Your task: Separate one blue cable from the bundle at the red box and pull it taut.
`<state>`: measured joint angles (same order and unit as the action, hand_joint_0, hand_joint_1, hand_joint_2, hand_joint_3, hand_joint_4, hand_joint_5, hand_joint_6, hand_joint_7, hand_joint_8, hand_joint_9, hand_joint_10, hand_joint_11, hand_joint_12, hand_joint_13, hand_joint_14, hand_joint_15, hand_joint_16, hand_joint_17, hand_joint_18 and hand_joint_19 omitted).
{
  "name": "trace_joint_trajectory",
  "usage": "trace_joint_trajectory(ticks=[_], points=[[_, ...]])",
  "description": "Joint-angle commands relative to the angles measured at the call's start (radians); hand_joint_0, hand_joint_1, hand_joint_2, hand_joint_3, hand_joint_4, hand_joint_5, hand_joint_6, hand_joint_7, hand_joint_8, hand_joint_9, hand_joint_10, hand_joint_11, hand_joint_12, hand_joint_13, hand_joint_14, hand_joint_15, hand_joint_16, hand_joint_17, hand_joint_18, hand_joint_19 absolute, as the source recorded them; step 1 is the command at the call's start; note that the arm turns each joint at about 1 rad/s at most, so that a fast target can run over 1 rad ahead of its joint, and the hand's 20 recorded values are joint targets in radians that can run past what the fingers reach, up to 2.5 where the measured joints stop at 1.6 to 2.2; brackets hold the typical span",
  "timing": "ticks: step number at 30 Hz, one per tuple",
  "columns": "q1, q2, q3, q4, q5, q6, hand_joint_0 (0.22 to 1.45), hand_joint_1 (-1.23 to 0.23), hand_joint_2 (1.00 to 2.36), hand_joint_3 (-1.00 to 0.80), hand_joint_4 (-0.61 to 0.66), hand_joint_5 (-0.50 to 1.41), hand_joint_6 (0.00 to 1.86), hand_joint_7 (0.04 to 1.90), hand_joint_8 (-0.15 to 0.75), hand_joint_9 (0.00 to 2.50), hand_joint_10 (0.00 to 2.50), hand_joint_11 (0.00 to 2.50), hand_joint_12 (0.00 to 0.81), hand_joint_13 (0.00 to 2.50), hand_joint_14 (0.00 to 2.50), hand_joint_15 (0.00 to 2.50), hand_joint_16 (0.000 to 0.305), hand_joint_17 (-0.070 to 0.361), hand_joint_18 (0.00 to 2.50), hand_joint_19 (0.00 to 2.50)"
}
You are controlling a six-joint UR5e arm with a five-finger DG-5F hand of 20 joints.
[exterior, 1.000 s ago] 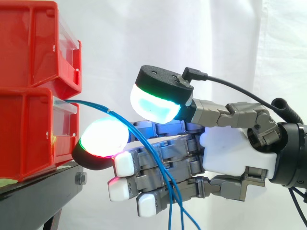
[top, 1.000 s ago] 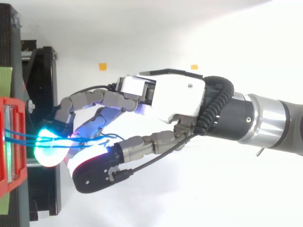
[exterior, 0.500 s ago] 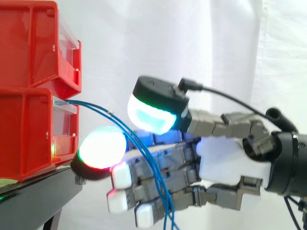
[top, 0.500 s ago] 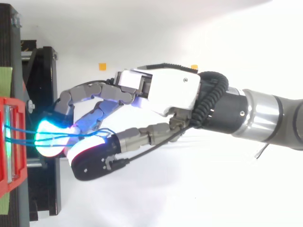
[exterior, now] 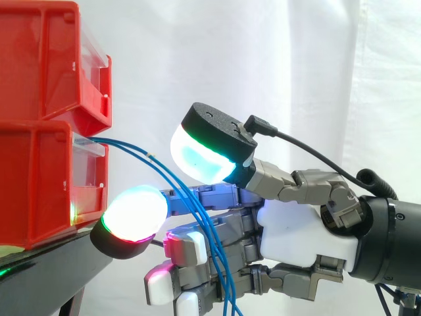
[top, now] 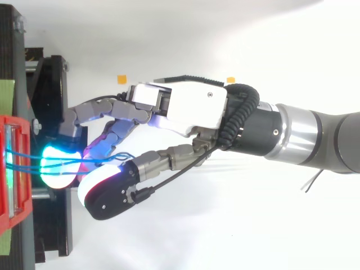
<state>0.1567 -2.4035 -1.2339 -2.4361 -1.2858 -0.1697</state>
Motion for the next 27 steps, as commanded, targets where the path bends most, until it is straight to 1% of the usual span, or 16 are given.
trace_joint_trajectory(ticks=[1,4,5,7,9,10,11,14,16,18,19,21,24,27], points=[[-0.003,0.0,0.001,-0.003,-0.006,0.001,0.56,-0.57,1.0,-0.46,0.19,-0.18,0.5,1.11,0.266,1.03,0.01,1.28,0.364,0.91,0.02,0.64,0.053,0.119,0.77,0.74],[-0.008,0.0,0.001,0.0,-0.017,0.001,0.58,-0.6,1.01,-0.42,0.18,-0.18,0.5,1.14,0.257,1.04,0.01,1.31,0.359,0.93,0.02,0.65,0.052,0.116,0.78,0.74],[-0.013,0.0,0.001,0.0,-0.021,0.001,0.58,-0.61,1.01,-0.41,0.18,-0.18,0.5,1.14,0.257,1.04,0.01,1.3,0.356,0.93,0.02,0.65,0.052,0.117,0.78,0.74],[-0.014,0.0,0.001,-0.003,-0.024,0.001,0.59,-0.62,1.01,-0.39,0.18,-0.18,0.5,1.14,0.262,1.05,0.01,1.29,0.357,0.95,0.02,0.68,0.051,0.116,0.79,0.74],[-0.019,0.0,0.001,-0.003,-0.035,0.001,0.59,-0.62,1.01,-0.39,0.18,-0.18,0.5,1.14,0.256,1.05,0.01,1.31,0.353,0.97,0.02,0.71,0.051,0.115,0.79,0.74],[-0.022,0.0,0.001,-0.003,-0.041,0.002,0.59,-0.63,1.01,-0.38,0.18,-0.18,0.5,1.14,0.258,1.05,0.01,1.31,0.355,0.98,0.02,0.74,0.051,0.115,0.8,0.74],[-0.022,0.0,0.001,-0.003,-0.041,0.002,0.6,-0.63,1.01,-0.39,0.17,-0.18,0.5,1.14,0.255,1.06,0.01,1.34,0.354,1.01,0.02,0.78,0.051,0.114,0.8,0.74],[-0.029,0.0,0.001,-0.003,-0.058,0.001,0.6,-0.63,1.01,-0.39,0.17,-0.18,0.5,1.14,0.241,1.07,0.01,1.43,0.355,1.07,0.02,0.9,0.051,0.114,0.84,0.76],[-0.029,0.0,0.001,-0.001,-0.063,-0.001,0.6,-0.63,1.01,-0.39,0.17,-0.18,0.5,1.14,0.241,1.08,0.01,1.47,0.352,1.1,0.02,0.97,0.051,0.114,0.84,0.77],[-0.032,0.0,0.001,-0.001,-0.069,-0.001,0.6,-0.64,1.01,-0.4,0.18,-0.18,0.5,1.14,0.234,1.09,0.0,1.54,0.352,1.16,0.02,1.09,0.051,0.114,0.87,0.79],[-0.032,0.0,0.001,-0.001,-0.069,-0.001,0.6,-0.64,1.01,-0.4,0.17,-0.18,0.5,1.14,0.244,1.09,0.0,1.57,0.35,1.17,0.02,1.12,0.051,0.114,0.87,0.79],[-0.032,0.0,0.001,0.002,-0.069,-0.001,0.59,-0.64,1.01,-0.41,0.18,-0.18,0.5,1.14,0.229,1.09,0.0,1.6,0.347,1.21,0.02,1.21,0.051,0.115,0.87,0.8],[-0.029,0.0,0.001,0.002,-0.072,-0.001,0.59,-0.65,1.01,-0.42,0.18,-0.18,0.5,1.13,0.239,1.08,0.1,1.56,0.339,1.25,0.02,1.3,0.051,0.116,0.88,0.81],[-0.029,0.0,0.001,-0.001,-0.09,-0.001,0.58,-0.65,1.01,-0.42,0.19,-0.18,0.5,1.14,0.238,1.07,0.15,1.55,0.336,1.29,0.02,1.37,0.051,0.116,0.89,0.82]])
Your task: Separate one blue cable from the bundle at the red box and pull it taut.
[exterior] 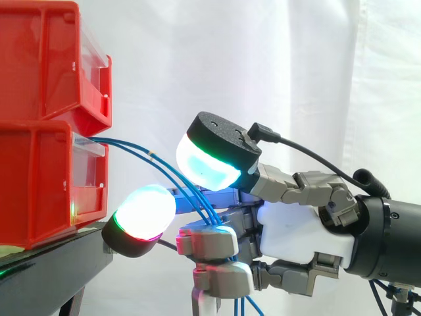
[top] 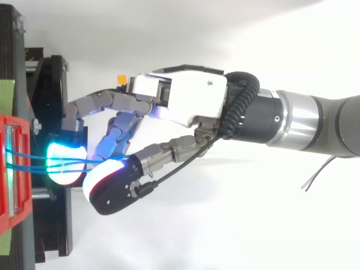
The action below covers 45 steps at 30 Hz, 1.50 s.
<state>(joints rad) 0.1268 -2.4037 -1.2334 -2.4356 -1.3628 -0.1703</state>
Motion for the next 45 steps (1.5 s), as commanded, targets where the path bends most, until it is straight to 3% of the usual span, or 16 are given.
trace_joint_trajectory(ticks=[1,4,14,17,21,28,30,36,42,45], points=[[-0.001,0.0,0.0,0.0,-0.024,0.0,0.58,-0.65,1.01,-0.42,0.19,-0.18,0.5,1.13,0.238,1.07,0.17,1.55,0.336,1.3,0.01,1.38,0.051,0.116,0.89,0.81],[-0.003,0.0,0.003,-0.003,-0.045,-0.009,0.58,-0.64,1.01,-0.42,0.18,-0.18,0.5,1.13,0.237,1.08,0.21,1.53,0.334,1.33,0.01,1.42,0.052,0.116,0.9,0.81],[-0.006,0.002,0.009,-0.002,-0.045,-0.054,0.58,-0.64,1.01,-0.42,0.19,-0.17,0.5,1.13,0.225,1.07,0.48,1.5,0.317,1.41,0.06,1.58,0.052,0.117,0.92,0.83],[-0.01,0.002,0.009,-0.007,-0.045,-0.038,0.58,-0.63,1.01,-0.41,0.19,-0.17,0.5,1.13,0.219,1.07,0.57,1.49,0.318,1.4,0.26,1.52,0.052,0.118,0.93,0.83],[-0.016,0.002,0.009,-0.007,-0.045,-0.012,0.59,-0.63,1.01,-0.41,0.19,-0.17,0.5,1.12,0.219,1.06,0.77,1.43,0.31,1.33,0.78,1.39,0.052,0.117,0.96,0.85],[-0.024,0.006,0.011,-0.007,-0.05,-0.005,0.59,-0.63,1.01,-0.41,0.19,-0.17,0.5,1.12,0.216,1.01,1.13,1.34,0.315,1.25,1.39,1.24,0.052,0.118,1.01,0.9],[-0.026,0.006,0.011,-0.007,-0.053,-0.003,0.59,-0.63,1.01,-0.41,0.19,-0.17,0.5,1.12,0.22,1.01,1.19,1.33,0.323,1.25,1.41,1.23,0.052,0.118,1.02,0.91],[-0.035,0.026,0.012,-0.019,-0.11,0.006,0.59,-0.63,1.01,-0.41,0.19,-0.17,0.5,1.12,0.221,0.99,1.32,1.3,0.323,1.25,1.42,1.23,0.052,0.118,1.02,0.92],[-0.038,0.054,0.012,-0.092,-0.113,-0.005,0.58,-0.55,1.0,-0.45,0.19,-0.16,0.5,1.14,0.221,0.98,1.46,1.27,0.322,1.25,1.44,1.23,0.053,0.119,1.02,0.94],[-0.038,0.055,0.011,-0.1,-0.114,-0.008,0.57,-0.48,1.0,-0.47,0.19,-0.16,0.5,1.14,0.224,0.99,1.57,1.25,0.324,1.25,1.45,1.23,0.053,0.119,1.02,0.95]])
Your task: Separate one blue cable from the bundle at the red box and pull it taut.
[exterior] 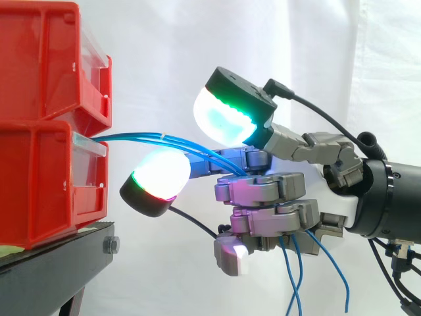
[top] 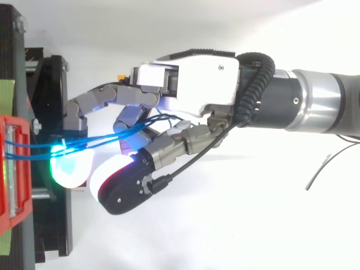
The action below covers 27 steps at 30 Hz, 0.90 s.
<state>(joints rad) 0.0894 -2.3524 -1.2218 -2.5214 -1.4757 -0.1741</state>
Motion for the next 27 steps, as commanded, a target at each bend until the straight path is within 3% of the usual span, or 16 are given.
trace_joint_trajectory(ticks=[1,7,10,13,15,17,20,27], points=[[0.0,0.004,0.001,-0.017,-0.002,-0.001,0.57,-0.48,1.0,-0.47,0.19,-0.16,0.5,1.14,0.223,0.99,1.58,1.25,0.324,1.25,1.46,1.23,0.053,0.119,1.02,0.95],[-0.008,0.004,0.001,-0.014,0.0,-0.002,0.57,-0.46,1.0,-0.47,0.19,-0.15,0.5,1.15,0.227,1.01,1.66,1.24,0.319,1.26,1.48,1.21,0.053,0.119,1.03,0.93],[-0.013,0.004,-0.001,-0.017,0.0,-0.001,0.57,-0.46,1.0,-0.47,0.19,-0.15,0.5,1.15,0.222,0.99,1.82,1.22,0.324,1.26,1.59,1.21,0.052,0.118,1.07,0.96],[-0.014,0.004,-0.001,-0.022,0.003,0.004,0.58,-0.47,1.0,-0.46,0.2,-0.15,0.5,1.15,0.234,0.95,2.07,1.17,0.327,1.22,1.83,1.18,0.051,0.114,1.12,1.0],[-0.014,0.004,-0.001,-0.03,0.005,0.004,0.58,-0.48,1.0,-0.46,0.19,-0.15,0.5,1.15,0.237,0.89,2.41,1.09,0.327,1.16,2.12,1.13,0.048,0.109,1.16,1.07],[-0.017,0.002,-0.001,-0.04,0.006,0.005,0.58,-0.48,1.0,-0.46,0.2,-0.15,0.5,1.15,0.24,0.87,2.5,1.1,0.337,1.14,2.21,1.14,0.048,0.108,1.19,1.12],[-0.02,0.004,-0.001,-0.043,0.006,0.019,0.59,-0.5,1.0,-0.45,0.2,-0.15,0.5,1.15,0.246,0.8,2.5,1.07,0.341,1.07,2.48,1.14,0.047,0.105,1.22,1.18],[-0.025,0.002,-0.001,-0.043,0.011,0.021,0.6,-0.53,1.01,-0.42,0.18,-0.15,0.52,1.15,0.254,0.72,2.5,1.12,0.341,1.02,2.5,1.14,0.044,0.098,1.28,1.31]])
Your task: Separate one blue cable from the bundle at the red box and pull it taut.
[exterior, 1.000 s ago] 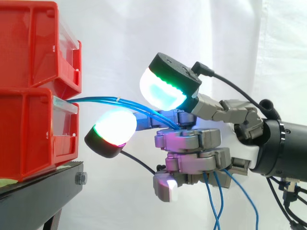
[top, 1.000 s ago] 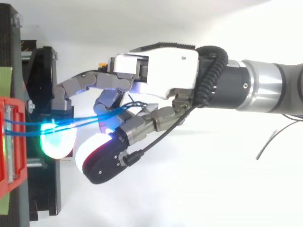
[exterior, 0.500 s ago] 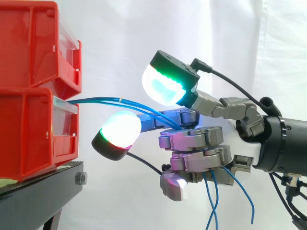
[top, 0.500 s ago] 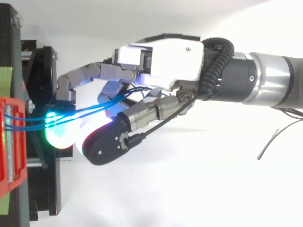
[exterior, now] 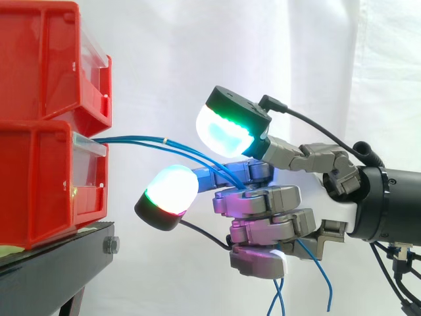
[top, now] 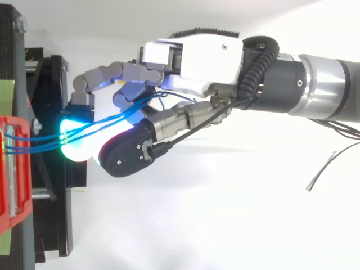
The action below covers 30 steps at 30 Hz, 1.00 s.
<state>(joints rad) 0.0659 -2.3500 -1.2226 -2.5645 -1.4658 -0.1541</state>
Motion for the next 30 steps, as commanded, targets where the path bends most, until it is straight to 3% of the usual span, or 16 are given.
trace_joint_trajectory(ticks=[1,8,16,19,30], points=[[-0.003,0.0,0.0,0.001,0.001,0.001,0.6,-0.53,1.01,-0.41,0.18,-0.15,0.53,1.15,0.256,0.72,2.5,1.14,0.347,1.02,2.5,1.15,0.044,0.099,1.29,1.32],[-0.008,0.0,0.0,0.0,0.01,0.001,0.62,-0.54,1.01,-0.39,0.16,-0.16,0.57,1.09,0.252,0.7,2.5,1.2,0.347,1.01,2.5,1.14,0.043,0.097,1.31,1.39],[-0.012,0.0,0.0,0.006,0.055,-0.001,0.63,-0.51,1.01,-0.37,0.14,-0.16,0.68,0.95,0.261,0.68,2.5,1.23,0.347,1.01,2.5,1.15,0.044,0.098,1.32,1.43],[-0.009,0.0,0.0,0.01,0.067,-0.002,0.63,-0.48,1.01,-0.37,0.14,-0.14,0.67,1.03,0.261,0.67,2.5,1.28,0.349,0.99,2.5,1.15,0.045,0.1,1.31,1.44],[-0.005,0.0,0.0,0.014,0.065,-0.004,0.63,-0.51,1.01,-0.35,0.16,-0.16,0.79,0.92,0.259,0.67,2.5,1.24,0.355,0.99,2.5,1.12,0.043,0.097,1.32,1.44]])
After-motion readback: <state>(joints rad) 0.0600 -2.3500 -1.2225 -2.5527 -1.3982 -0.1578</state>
